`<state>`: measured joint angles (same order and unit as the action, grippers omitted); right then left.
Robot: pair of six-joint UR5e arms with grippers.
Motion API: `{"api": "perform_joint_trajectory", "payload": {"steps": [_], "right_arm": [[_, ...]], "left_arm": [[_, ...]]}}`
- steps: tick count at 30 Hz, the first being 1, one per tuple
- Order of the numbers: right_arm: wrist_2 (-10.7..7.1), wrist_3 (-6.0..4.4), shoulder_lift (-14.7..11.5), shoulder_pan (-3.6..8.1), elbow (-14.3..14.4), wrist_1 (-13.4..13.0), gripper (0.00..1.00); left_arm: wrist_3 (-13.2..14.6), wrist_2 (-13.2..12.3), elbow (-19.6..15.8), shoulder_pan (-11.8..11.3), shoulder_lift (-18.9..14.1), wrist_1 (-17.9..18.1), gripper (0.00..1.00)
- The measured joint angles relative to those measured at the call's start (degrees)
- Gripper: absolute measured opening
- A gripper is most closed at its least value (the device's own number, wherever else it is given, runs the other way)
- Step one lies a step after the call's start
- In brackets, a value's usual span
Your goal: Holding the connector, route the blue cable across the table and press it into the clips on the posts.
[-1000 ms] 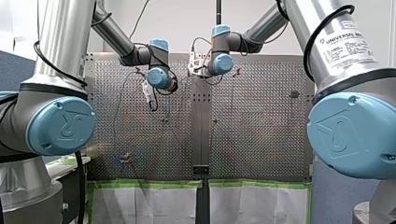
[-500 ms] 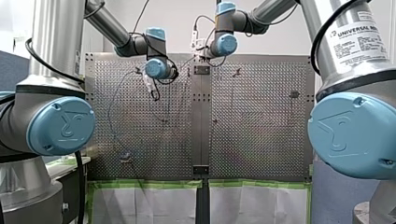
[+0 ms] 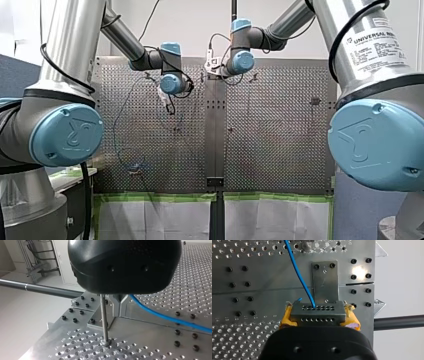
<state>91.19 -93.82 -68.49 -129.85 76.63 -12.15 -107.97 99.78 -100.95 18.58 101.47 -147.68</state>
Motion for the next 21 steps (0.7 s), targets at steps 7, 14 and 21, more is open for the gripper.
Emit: {"api": "perform_joint_trajectory", "payload": {"steps": [7, 14, 21], "right_arm": [[-0.6, -0.23, 0.1, 0.64, -0.8, -0.1, 0.0], [-1.61, -0.48, 0.1, 1.37, -1.3, -0.1, 0.0], [-2.75, -0.71, 0.1, 2.29, -1.6, -0.2, 0.0]], "left_arm": [[0.0, -0.1, 1.0, -0.4, 0.2, -0.2, 0.0], [-0.1, -0.4, 2.1, -1.1, 0.2, -0.1, 0.0], [-0.9, -2.1, 3.8, -2.1, 0.5, 0.1, 0.0]]}}
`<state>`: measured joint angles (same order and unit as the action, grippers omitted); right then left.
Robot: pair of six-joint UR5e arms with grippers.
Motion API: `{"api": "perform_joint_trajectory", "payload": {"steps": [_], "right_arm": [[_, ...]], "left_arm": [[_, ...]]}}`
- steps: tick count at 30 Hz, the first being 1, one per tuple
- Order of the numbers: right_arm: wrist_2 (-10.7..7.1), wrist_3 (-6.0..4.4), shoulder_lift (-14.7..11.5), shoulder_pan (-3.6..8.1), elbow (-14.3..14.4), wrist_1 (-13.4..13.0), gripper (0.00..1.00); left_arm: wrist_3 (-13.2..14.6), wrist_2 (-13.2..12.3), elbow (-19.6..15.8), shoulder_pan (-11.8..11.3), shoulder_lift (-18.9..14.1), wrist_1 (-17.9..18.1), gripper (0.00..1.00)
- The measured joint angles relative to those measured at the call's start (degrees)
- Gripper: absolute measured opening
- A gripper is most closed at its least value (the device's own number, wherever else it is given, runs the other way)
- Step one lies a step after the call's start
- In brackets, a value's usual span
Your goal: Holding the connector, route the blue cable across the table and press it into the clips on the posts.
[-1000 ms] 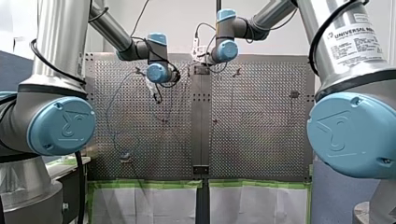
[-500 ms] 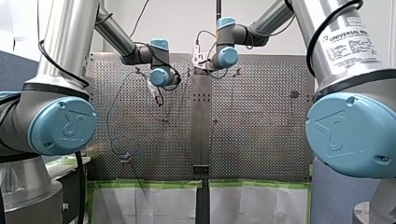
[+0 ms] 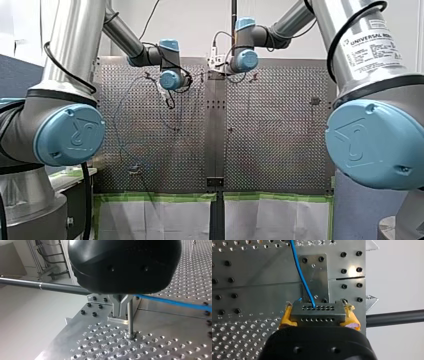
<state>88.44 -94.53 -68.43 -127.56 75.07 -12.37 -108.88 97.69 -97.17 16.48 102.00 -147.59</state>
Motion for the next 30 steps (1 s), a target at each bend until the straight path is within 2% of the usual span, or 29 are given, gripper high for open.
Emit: {"api": "perform_joint_trajectory", "payload": {"steps": [9, 18, 19, 20, 21, 23, 24, 25, 26, 28, 29, 30], "right_arm": [[-0.89, -0.68, 0.1, 2.18, -0.2, -0.1, 0.0], [-1.6, -0.85, 0.3, 3.98, -0.2, -0.3, 0.0], [-1.62, -0.85, 0.3, 4.12, -0.2, -0.3, 0.0], [-1.64, -0.85, 0.3, 4.26, -0.2, -0.3, 0.0], [-1.66, -0.85, 0.3, 4.43, -0.2, -0.3, 0.0], [-1.67, -0.85, 0.3, 4.65, -0.2, -0.3, 0.0], [-1.67, -0.85, 0.3, 4.78, -0.2, -0.3, 0.0], [-1.68, -0.86, 0.3, 4.87, -0.2, -0.3, 0.0], [-1.68, -0.84, 0.3, 4.94, -0.2, -0.3, 0.0], [-1.68, -0.75, 0.3, 5.07, -0.2, -0.3, 0.0], [-1.68, -0.71, 0.3, 5.1, -0.2, -0.3, 0.0], [-1.68, -0.66, 0.3, 5.13, -0.2, -0.3, 0.0]], "left_arm": [[-0.5, -1.4, 3.2, -0.7, 4.4, 0.5, 0.0], [-0.4, -1.6, 4.9, -1.7, 5.3, 0.1, 0.0], [-0.4, -1.6, 5.0, -1.8, 5.3, 0.0, 0.04], [-0.3, -1.6, 5.0, -1.8, 5.3, -0.2, 0.12], [-0.2, -1.6, 5.0, -1.7, 5.3, -0.4, 0.12], [0.0, -1.6, 5.0, -1.6, 5.3, -0.8, 0.39], [0.1, -1.6, 5.0, -1.5, 5.3, -1.1, 0.39], [0.2, -1.5, 5.0, -1.4, 5.3, -1.4, 0.56], [0.4, -1.5, 5.0, -1.4, 5.3, -1.7, 0.69], [0.7, -1.5, 5.0, -1.2, 5.3, -2.5, 0.69], [0.8, -1.5, 5.0, -1.2, 5.3, -2.8, 1.0], [0.9, -1.4, 5.0, -1.1, 5.3, -3.2, 1.0]]}}
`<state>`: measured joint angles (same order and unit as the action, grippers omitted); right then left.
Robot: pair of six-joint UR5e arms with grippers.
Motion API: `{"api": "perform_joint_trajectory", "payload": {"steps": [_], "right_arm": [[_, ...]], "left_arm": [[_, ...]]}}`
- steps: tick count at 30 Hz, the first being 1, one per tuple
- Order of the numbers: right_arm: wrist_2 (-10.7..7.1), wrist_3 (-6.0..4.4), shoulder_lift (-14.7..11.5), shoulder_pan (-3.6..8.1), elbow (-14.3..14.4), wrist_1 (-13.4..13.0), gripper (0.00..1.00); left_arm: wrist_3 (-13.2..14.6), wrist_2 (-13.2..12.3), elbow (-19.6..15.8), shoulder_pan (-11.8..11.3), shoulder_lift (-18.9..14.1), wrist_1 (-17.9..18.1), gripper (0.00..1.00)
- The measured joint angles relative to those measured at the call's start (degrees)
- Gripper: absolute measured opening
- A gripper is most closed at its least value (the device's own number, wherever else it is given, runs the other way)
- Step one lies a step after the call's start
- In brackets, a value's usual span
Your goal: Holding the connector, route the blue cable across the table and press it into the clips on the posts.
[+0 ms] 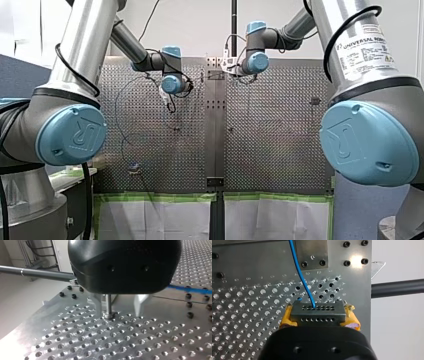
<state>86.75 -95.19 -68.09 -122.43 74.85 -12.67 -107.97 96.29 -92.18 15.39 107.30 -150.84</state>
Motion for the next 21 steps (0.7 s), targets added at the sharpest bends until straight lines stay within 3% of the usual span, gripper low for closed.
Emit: {"api": "perform_joint_trajectory", "payload": {"steps": [10, 16, 21], "right_arm": [[0.02, 0.26, 0.0, 0.11, 0.0, 0.0, 0.0], [0.37, 0.52, 0.0, 0.12, 0.0, 0.2, 0.0], [0.9, 0.74, 0.0, 0.28, 0.0, 0.3, 0.0]], "left_arm": [[2.4, 1.2, -0.2, 1.1, -1.2, -5.1, 1.0], [2.7, 2.4, -2.5, 2.1, -4.2, -8.4, 1.0], [2.1, 1.2, -4.3, 3.1, -7.3, -10.3, 1.0]]}}
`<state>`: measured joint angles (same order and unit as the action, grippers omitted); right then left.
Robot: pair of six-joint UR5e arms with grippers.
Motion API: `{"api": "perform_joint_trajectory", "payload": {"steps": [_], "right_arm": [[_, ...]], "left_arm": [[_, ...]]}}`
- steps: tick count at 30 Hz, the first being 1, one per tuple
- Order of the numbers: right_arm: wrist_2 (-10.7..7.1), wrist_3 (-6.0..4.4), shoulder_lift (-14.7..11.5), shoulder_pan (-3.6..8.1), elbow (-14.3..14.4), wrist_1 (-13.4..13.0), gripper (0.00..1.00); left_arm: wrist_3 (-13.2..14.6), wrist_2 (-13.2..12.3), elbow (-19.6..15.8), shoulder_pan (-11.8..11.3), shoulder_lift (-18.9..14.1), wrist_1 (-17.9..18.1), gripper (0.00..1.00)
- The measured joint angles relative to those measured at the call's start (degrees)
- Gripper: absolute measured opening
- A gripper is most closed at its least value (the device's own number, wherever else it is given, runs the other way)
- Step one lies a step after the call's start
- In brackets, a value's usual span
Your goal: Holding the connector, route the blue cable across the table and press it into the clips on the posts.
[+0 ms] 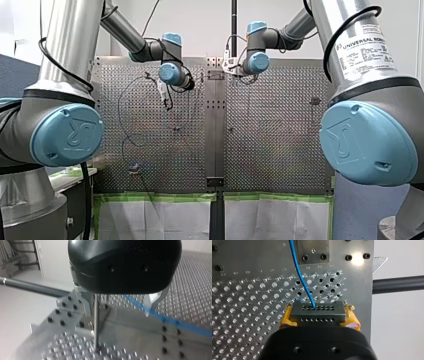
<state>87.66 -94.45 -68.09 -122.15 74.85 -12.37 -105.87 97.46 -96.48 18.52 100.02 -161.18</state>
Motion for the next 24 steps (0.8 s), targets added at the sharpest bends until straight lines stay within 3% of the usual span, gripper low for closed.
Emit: {"api": "perform_joint_trajectory", "payload": {"steps": [6, 14, 24], "right_arm": [[0.42, 0.26, -0.1, 0.22, 0.0, 0.1, 0.0], [0.5, 0.3, -0.2, 0.71, 0.0, 0.2, 0.0], [0.57, 0.36, -0.3, 1.43, 0.0, 0.3, 0.0]], "left_arm": [[0.4, -1.5, -1.6, 1.5, -3.0, -2.1, 1.0], [1.1, -1.4, -3.3, 3.8, -6.4, -2.9, 1.0], [1.9, 3.5, -1.7, 9.7, -7.8, -0.1, 1.0]]}}
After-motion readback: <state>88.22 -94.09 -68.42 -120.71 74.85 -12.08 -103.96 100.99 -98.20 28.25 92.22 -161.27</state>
